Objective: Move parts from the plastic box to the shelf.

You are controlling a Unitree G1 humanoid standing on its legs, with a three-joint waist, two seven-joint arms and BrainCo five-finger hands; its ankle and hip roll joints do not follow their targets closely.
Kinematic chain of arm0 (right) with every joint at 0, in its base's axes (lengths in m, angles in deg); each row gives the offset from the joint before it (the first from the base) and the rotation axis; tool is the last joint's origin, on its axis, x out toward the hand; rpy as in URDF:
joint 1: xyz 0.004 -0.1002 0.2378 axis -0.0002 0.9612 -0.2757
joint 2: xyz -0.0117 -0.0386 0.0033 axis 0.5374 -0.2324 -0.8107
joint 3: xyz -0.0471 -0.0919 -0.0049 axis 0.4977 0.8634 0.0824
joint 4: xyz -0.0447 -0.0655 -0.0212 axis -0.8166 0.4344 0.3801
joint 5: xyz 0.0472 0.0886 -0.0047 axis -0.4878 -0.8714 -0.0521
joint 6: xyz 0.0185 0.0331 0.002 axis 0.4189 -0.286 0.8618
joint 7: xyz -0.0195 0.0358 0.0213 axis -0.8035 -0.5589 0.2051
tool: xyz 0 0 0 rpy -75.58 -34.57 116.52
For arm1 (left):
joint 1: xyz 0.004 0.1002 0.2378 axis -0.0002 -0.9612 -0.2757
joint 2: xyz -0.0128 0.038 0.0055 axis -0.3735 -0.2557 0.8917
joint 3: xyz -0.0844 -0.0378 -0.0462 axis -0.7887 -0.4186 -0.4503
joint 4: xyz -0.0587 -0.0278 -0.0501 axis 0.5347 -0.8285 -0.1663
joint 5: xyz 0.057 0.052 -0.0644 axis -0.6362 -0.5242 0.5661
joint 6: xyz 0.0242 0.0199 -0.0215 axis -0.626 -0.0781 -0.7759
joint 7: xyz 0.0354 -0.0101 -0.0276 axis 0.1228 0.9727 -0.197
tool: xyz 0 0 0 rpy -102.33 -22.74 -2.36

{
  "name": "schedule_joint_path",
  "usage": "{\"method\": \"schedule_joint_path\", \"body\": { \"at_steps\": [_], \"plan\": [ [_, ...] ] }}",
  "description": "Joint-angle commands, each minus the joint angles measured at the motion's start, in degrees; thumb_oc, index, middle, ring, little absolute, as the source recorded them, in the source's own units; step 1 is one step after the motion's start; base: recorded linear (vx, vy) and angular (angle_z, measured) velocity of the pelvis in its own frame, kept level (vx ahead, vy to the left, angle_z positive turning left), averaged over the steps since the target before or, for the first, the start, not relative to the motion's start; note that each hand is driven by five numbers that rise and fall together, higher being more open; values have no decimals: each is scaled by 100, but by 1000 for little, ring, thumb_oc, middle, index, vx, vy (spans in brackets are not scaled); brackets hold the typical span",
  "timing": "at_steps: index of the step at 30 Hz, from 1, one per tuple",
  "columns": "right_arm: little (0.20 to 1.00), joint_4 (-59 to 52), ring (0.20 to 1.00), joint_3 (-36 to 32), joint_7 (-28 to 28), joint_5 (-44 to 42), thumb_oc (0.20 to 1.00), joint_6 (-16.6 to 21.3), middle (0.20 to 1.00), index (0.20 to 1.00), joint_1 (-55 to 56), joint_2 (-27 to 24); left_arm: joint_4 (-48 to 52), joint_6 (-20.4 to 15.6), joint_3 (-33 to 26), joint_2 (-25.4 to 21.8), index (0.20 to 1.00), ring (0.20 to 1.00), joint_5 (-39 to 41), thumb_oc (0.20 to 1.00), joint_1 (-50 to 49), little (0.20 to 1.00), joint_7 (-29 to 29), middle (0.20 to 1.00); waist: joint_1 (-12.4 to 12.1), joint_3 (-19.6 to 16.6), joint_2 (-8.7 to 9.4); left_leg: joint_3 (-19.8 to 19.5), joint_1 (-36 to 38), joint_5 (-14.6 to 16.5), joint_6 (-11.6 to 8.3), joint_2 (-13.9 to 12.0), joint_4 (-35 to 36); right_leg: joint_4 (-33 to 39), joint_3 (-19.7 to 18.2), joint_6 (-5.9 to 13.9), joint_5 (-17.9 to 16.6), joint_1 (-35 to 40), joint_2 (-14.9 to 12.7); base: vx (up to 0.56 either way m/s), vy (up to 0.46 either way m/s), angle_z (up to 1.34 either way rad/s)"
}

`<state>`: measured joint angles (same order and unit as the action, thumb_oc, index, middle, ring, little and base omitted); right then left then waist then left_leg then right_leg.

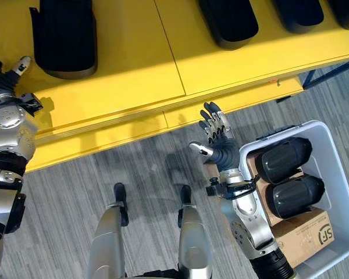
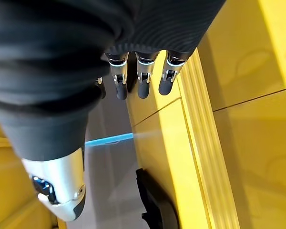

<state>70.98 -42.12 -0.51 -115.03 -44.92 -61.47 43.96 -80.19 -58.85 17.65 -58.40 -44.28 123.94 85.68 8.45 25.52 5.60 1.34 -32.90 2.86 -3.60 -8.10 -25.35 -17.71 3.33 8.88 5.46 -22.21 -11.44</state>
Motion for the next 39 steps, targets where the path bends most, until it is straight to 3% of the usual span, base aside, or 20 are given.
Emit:
{"method": "schedule_joint_path", "body": {
  "at_steps": [1, 14, 16, 19, 20, 22, 23, 24, 25, 39],
  "plan": [
    [1000, -457, 1000, -317, 79, -144, 1000, 416, 1000, 1000, 139, -141, -541, 32, 50, -201, 1000, 1000, -46, 1000, 246, 1000, -180, 1000, 27, -268, 21, 86, 0, 146, -109, -246, -230, -158, 46, -18, 221, 312, -99, 15, 30, -10],
    [1000, -572, 1000, -339, 367, -267, 1000, 380, 1000, 1000, 543, -285, -878, 156, 333, 40, 1000, 1000, -299, 1000, 676, 1000, -327, 1000, 184, -315, 93, 174, -53, 239, -104, -319, -332, -210, -97, -7, 187, 149, -48, 11, 20, -7],
    [1000, -563, 1000, -345, 396, -286, 1000, 368, 1000, 1000, 568, -303, -884, 162, 390, 112, 1000, 1000, -344, 1000, 709, 1000, -352, 1000, 208, -330, 100, 173, 16, 399, -148, -338, -372, -245, -125, 7, 301, 196, -41, 69, 3, -10],
    [1000, -581, 1000, -367, 439, -338, 1000, 383, 1000, 1000, 576, -335, -898, 161, 450, 245, 1000, 1000, -374, 1000, 741, 1000, -407, 1000, 238, -331, 102, 203, 32, 394, -162, -359, -372, -298, -167, -1, 302, 145, -18, -43, 8, -11],
    [1000, -585, 1000, -370, 439, -338, 1000, 384, 1000, 1000, 570, -334, -895, 160, 448, 242, 1000, 1000, -375, 1000, 747, 1000, -407, 1000, 238, -314, 101, 218, -29, 244, -120, -356, -339, -281, -164, -17, 189, 82, -18, -101, 6, -7],
    [1000, -600, 1000, -374, 460, -352, 1000, 380, 1000, 1000, 590, -348, -839, 146, 481, 329, 1000, 1000, -389, 1000, 731, 1000, -438, 1000, 250, -332, 98, 210, 31, 390, -171, -369, -375, -325, -179, -6, 307, 131, -15, -16, -6, -5],
    [1000, -609, 1000, -385, 467, -351, 1000, 376, 1000, 1000, 593, -354, -821, 149, 486, 357, 1000, 1000, -394, 1000, 711, 1000, -454, 1000, 256, -316, 94, 213, -29, 236, -134, -362, -339, -310, -179, -24, 193, 64, -12, 68, -19, -3],
    [1000, -607, 1000, -388, 479, -359, 1000, 363, 1000, 1000, 601, -359, -803, 143, 503, 397, 1000, 1000, -411, 1000, 697, 1000, -465, 1000, 258, -336, 91, 195, 36, 383, -180, -368, -369, -332, -185, -14, 310, 128, -13, -92, -13, -3],
    [1000, -619, 1000, -403, 493, -357, 1000, 354, 1000, 1000, 600, -364, -786, 132, 498, 437, 1000, 1000, -404, 1000, 693, 1000, -475, 1000, 260, -323, 81, 204, -17, 224, -148, -360, -324, -316, -180, -33, 198, 69, -13, 0, 0, 0],
    [1000, -627, 1000, -382, 552, -355, 1000, 351, 1000, 1000, 682, -395, -857, 112, 385, 988, 1000, 1000, -235, 1000, 468, 1000, -589, 1000, 261, -372, 41, 159, 33, 174, -193, -329, -256, -373, -151, -71, 208, 103, -20, -7, -1, 0]
  ]
}}
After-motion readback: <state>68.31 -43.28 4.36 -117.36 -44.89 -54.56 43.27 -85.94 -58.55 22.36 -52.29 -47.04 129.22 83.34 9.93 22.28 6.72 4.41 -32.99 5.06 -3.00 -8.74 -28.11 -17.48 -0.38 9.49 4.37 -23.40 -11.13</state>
